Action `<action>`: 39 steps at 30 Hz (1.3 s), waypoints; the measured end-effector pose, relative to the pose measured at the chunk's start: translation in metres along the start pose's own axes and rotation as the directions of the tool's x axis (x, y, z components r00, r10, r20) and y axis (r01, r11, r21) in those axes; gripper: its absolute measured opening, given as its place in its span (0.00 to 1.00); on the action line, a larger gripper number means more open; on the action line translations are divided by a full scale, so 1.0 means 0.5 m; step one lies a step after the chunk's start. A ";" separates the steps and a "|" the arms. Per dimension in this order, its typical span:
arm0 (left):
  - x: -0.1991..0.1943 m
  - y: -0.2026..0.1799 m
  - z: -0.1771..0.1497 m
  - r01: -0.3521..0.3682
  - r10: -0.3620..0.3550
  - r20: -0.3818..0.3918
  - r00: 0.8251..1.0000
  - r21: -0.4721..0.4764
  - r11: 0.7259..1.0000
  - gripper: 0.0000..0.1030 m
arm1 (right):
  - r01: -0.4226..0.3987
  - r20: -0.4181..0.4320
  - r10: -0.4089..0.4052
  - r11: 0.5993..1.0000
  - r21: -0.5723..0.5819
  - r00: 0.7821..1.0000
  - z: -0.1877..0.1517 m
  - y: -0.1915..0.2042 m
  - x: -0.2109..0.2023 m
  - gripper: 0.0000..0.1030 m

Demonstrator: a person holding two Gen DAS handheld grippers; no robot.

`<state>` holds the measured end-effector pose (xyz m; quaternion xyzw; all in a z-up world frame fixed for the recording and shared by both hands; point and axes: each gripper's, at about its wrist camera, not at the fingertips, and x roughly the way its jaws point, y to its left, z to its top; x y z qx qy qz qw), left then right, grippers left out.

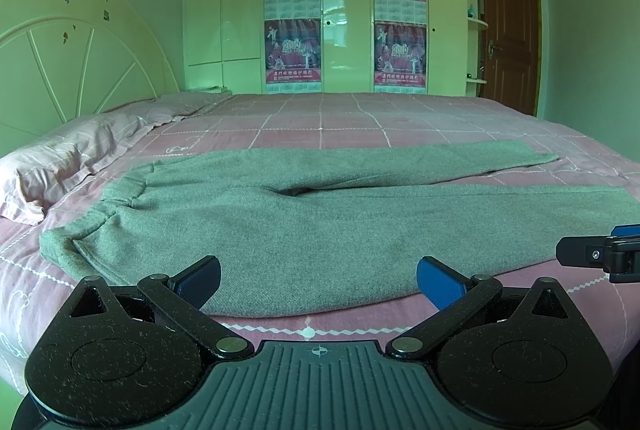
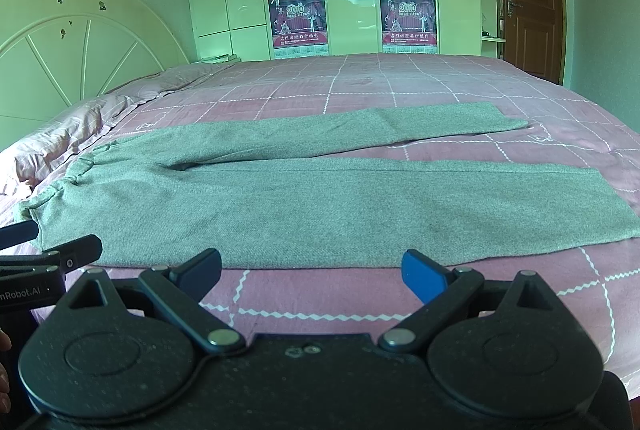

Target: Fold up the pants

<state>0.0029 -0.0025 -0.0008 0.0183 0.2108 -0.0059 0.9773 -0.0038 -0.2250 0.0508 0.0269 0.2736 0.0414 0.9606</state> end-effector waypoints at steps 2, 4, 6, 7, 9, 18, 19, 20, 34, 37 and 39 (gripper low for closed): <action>0.000 0.001 0.000 0.002 -0.002 -0.001 1.000 -0.001 1.000 1.00 | 0.001 0.000 -0.001 1.000 0.000 1.000 0.000 0.000 0.000 0.88; 0.001 0.001 0.000 0.002 -0.002 0.000 1.000 0.001 1.000 1.00 | 0.001 0.001 -0.001 1.000 0.001 1.000 0.000 0.000 0.000 0.88; 0.001 0.001 0.000 0.002 -0.002 0.001 1.000 0.000 1.000 1.00 | 0.001 0.000 -0.001 1.000 0.000 1.000 0.000 0.000 0.000 0.88; 0.002 0.000 0.000 0.001 -0.001 0.000 1.000 0.002 1.000 1.00 | 0.002 0.001 -0.002 1.000 -0.001 1.000 0.000 0.000 0.000 0.88; 0.001 0.001 0.000 0.001 -0.001 0.000 1.000 0.000 1.000 1.00 | 0.001 0.000 -0.001 1.000 0.000 1.000 -0.001 0.000 0.000 0.88; 0.005 0.008 0.006 0.000 0.000 0.001 1.000 0.002 1.000 1.00 | 0.000 0.019 0.000 1.000 0.011 1.000 0.007 -0.010 -0.001 0.88; 0.005 0.013 0.010 0.000 0.000 0.004 1.000 0.008 1.000 1.00 | -0.005 0.026 0.004 1.000 0.020 1.000 0.011 -0.014 -0.001 0.88; 0.009 0.018 0.015 -0.003 0.002 0.004 1.000 0.018 1.000 1.00 | -0.009 0.031 0.008 1.000 0.027 0.999 0.018 -0.011 -0.004 0.89; 0.216 0.265 0.119 -0.063 0.057 -0.112 0.992 -0.046 0.997 1.00 | -0.110 0.024 0.111 0.994 -0.005 0.994 0.184 -0.019 0.143 0.87; 0.277 0.353 0.161 -0.103 0.099 -0.093 0.991 -0.037 0.994 1.00 | -0.140 0.018 0.141 0.990 -0.030 0.990 0.248 -0.012 0.207 0.82; 0.325 0.408 0.190 -0.131 0.129 -0.082 0.988 -0.024 0.991 1.00 | -0.152 0.008 0.153 0.987 -0.047 0.988 0.287 -0.004 0.256 0.80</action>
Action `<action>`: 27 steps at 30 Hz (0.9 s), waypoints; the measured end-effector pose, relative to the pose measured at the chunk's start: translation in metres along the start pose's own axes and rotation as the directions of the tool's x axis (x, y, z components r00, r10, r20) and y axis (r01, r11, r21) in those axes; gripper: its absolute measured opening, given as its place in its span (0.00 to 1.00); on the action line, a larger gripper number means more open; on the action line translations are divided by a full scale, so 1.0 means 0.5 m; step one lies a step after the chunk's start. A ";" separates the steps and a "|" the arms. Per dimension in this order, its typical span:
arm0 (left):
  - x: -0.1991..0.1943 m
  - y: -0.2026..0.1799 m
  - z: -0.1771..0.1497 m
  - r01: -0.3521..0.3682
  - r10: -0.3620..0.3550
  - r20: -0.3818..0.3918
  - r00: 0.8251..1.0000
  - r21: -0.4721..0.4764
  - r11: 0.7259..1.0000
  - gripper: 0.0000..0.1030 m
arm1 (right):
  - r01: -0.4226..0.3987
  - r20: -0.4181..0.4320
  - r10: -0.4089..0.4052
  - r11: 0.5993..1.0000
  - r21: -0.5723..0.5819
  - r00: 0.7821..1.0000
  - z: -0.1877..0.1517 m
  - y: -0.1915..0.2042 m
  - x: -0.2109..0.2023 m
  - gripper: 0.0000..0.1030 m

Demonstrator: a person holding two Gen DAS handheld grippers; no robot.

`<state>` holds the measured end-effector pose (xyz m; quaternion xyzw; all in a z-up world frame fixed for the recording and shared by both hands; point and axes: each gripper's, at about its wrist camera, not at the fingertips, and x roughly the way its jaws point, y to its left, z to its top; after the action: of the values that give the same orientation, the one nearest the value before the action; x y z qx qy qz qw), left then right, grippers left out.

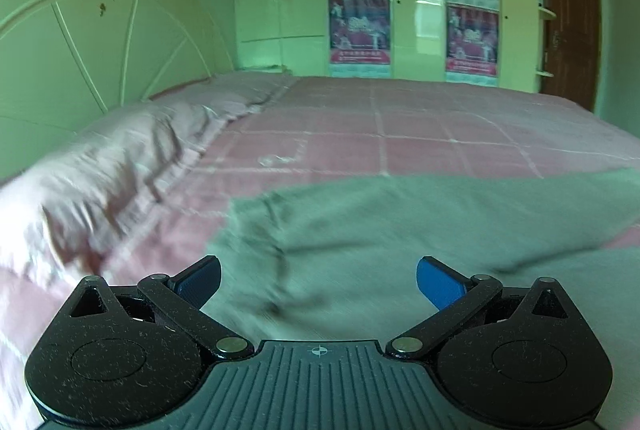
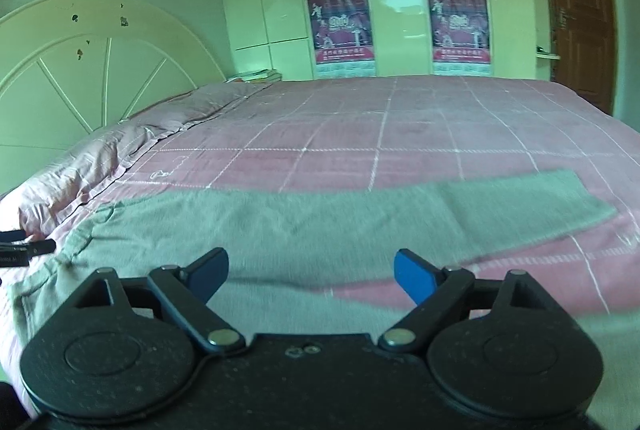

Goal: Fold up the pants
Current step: 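Reach the right gripper to the cuff of the upper pant leg and close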

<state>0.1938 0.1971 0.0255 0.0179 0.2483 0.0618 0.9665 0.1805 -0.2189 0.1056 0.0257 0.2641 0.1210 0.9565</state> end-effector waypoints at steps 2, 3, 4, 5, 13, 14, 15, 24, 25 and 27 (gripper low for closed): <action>0.063 0.046 0.034 0.009 -0.009 -0.004 1.000 0.002 1.000 1.00 | -0.012 -0.011 0.012 0.999 -0.030 1.000 0.033 0.006 0.055 0.77; 0.095 0.065 0.047 0.026 -0.026 -0.013 1.000 0.006 1.000 1.00 | -0.017 -0.020 0.016 0.999 -0.047 1.000 0.046 0.010 0.082 0.75; 0.138 0.086 0.062 0.045 -0.044 -0.036 0.998 0.015 0.999 1.00 | -0.019 -0.033 0.017 0.998 -0.060 0.999 0.058 0.015 0.109 0.72; 0.177 0.102 0.073 0.062 -0.061 -0.067 0.996 0.027 0.998 0.99 | -0.026 -0.052 0.023 0.997 -0.069 0.998 0.070 0.018 0.139 0.68; 0.410 0.185 0.068 0.248 -0.242 -0.216 0.946 -0.002 0.969 0.68 | -0.086 -0.158 0.055 0.977 -0.195 0.986 0.119 0.056 0.345 0.53; 0.428 0.189 0.066 0.272 -0.269 -0.222 0.937 -0.019 0.962 0.68 | -0.097 -0.172 0.060 0.972 -0.214 0.983 0.122 0.060 0.372 0.51; 0.444 0.195 0.062 0.299 -0.301 -0.225 0.927 -0.045 0.953 0.68 | -0.106 -0.185 0.063 0.967 -0.232 0.981 0.124 0.064 0.396 0.50; 0.506 0.227 0.036 0.390 -0.410 -0.189 0.892 -0.134 0.911 0.69 | -0.267 -0.323 0.139 0.879 -0.396 0.936 0.130 0.110 0.555 0.43; 0.509 0.227 0.036 0.390 -0.410 -0.193 0.891 -0.135 0.911 0.69 | -0.266 -0.338 0.124 0.870 -0.415 0.933 0.130 0.115 0.568 0.41; 0.516 0.225 0.043 0.394 -0.413 -0.202 0.888 -0.128 0.910 0.68 | -0.287 -0.384 0.123 0.868 -0.406 0.915 0.136 0.108 0.586 0.37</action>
<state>0.4162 0.3417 -0.0714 -0.0816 0.3514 -0.1285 0.9238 0.4472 -0.0939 0.0240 -0.1917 0.3879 0.2845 0.8555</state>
